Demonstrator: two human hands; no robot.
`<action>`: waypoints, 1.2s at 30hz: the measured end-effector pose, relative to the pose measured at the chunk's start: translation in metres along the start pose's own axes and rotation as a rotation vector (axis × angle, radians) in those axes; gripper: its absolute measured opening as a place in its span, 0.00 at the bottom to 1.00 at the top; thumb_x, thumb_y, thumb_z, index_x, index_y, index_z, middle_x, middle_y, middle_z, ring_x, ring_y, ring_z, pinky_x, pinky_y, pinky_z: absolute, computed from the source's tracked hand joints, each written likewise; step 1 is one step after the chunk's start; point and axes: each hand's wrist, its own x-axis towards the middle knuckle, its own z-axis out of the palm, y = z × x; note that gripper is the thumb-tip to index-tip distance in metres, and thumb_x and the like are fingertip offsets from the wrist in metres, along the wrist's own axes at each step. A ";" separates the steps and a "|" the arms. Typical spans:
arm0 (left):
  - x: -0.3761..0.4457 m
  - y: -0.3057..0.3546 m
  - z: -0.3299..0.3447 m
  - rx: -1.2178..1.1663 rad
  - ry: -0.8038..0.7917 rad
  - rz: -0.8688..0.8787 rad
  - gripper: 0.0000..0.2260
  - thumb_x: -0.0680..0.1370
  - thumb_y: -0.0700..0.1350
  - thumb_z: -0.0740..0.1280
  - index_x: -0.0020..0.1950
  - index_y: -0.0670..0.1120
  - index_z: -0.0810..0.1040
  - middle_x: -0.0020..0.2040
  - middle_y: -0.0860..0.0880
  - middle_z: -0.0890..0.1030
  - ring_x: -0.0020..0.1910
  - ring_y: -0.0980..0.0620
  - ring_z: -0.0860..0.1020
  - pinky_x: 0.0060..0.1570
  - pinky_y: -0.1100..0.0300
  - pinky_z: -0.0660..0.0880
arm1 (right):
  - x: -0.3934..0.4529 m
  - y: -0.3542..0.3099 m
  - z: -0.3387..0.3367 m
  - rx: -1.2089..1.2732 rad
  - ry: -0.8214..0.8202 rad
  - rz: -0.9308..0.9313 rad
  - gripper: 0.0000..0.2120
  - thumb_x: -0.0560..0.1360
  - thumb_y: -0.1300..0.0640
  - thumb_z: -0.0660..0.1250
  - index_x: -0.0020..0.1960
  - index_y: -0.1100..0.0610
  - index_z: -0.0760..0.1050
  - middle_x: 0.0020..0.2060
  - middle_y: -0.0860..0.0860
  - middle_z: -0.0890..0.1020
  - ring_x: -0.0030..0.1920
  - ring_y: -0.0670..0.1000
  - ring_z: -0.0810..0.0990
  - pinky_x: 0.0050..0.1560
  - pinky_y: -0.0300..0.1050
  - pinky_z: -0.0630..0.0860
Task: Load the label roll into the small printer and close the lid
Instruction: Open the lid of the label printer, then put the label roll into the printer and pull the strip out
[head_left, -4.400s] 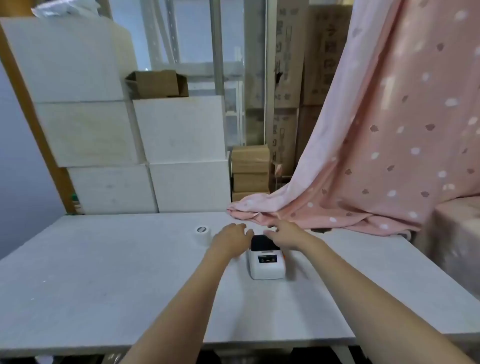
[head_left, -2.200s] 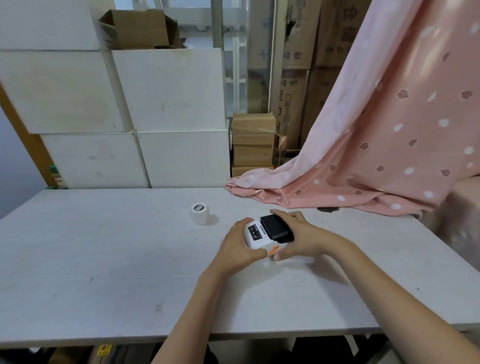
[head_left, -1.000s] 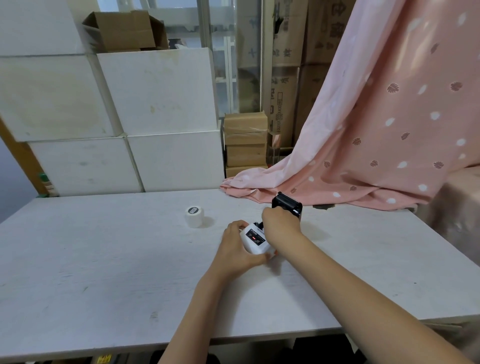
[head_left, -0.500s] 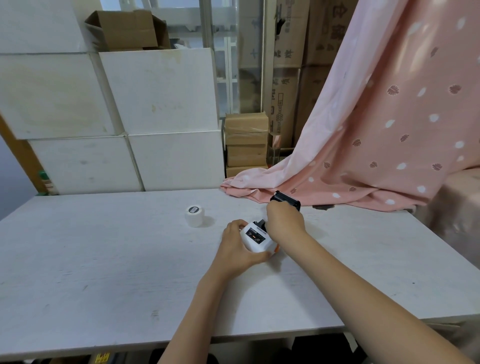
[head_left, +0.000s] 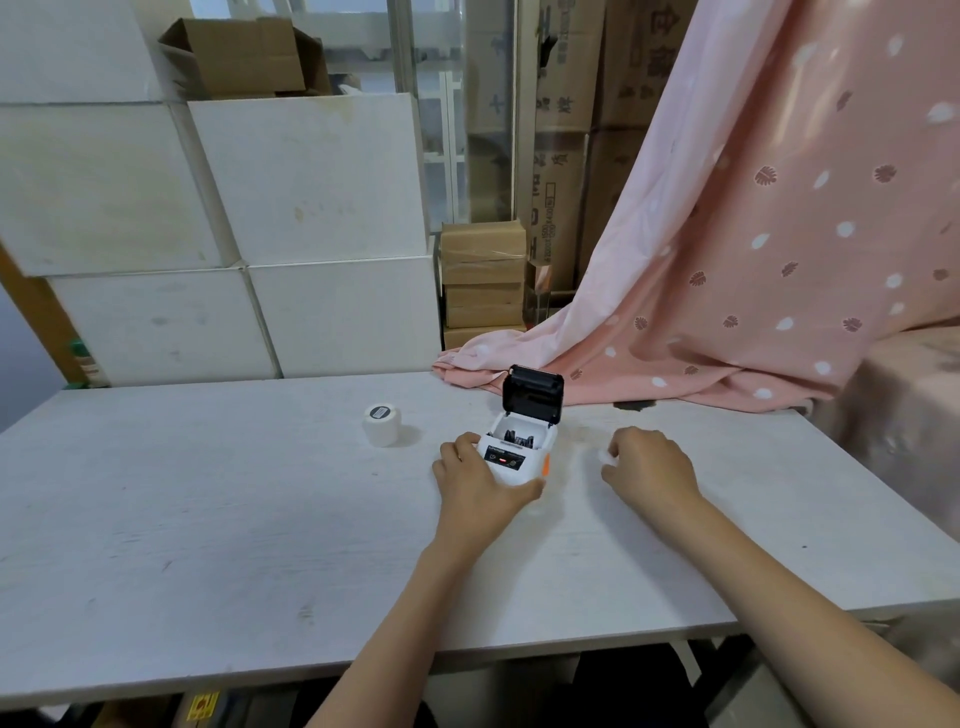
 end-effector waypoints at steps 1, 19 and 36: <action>-0.001 0.002 0.004 0.028 0.030 -0.005 0.44 0.56 0.68 0.68 0.63 0.41 0.67 0.56 0.50 0.67 0.58 0.47 0.65 0.58 0.59 0.59 | 0.001 0.002 0.002 0.012 -0.001 0.015 0.09 0.78 0.57 0.65 0.51 0.63 0.77 0.46 0.57 0.82 0.43 0.60 0.77 0.39 0.47 0.70; 0.042 -0.036 -0.067 0.096 0.425 -0.211 0.24 0.75 0.50 0.70 0.67 0.40 0.71 0.61 0.34 0.74 0.60 0.34 0.71 0.62 0.46 0.69 | -0.001 -0.045 -0.013 0.186 0.158 -0.109 0.15 0.80 0.56 0.65 0.65 0.59 0.79 0.58 0.57 0.82 0.58 0.60 0.81 0.53 0.51 0.77; 0.083 -0.088 -0.086 0.055 0.191 -0.204 0.18 0.73 0.48 0.74 0.61 0.46 0.75 0.53 0.49 0.83 0.56 0.44 0.79 0.60 0.49 0.70 | -0.010 -0.150 0.001 0.254 0.077 -0.350 0.14 0.80 0.59 0.61 0.63 0.57 0.79 0.56 0.55 0.85 0.57 0.59 0.81 0.47 0.48 0.74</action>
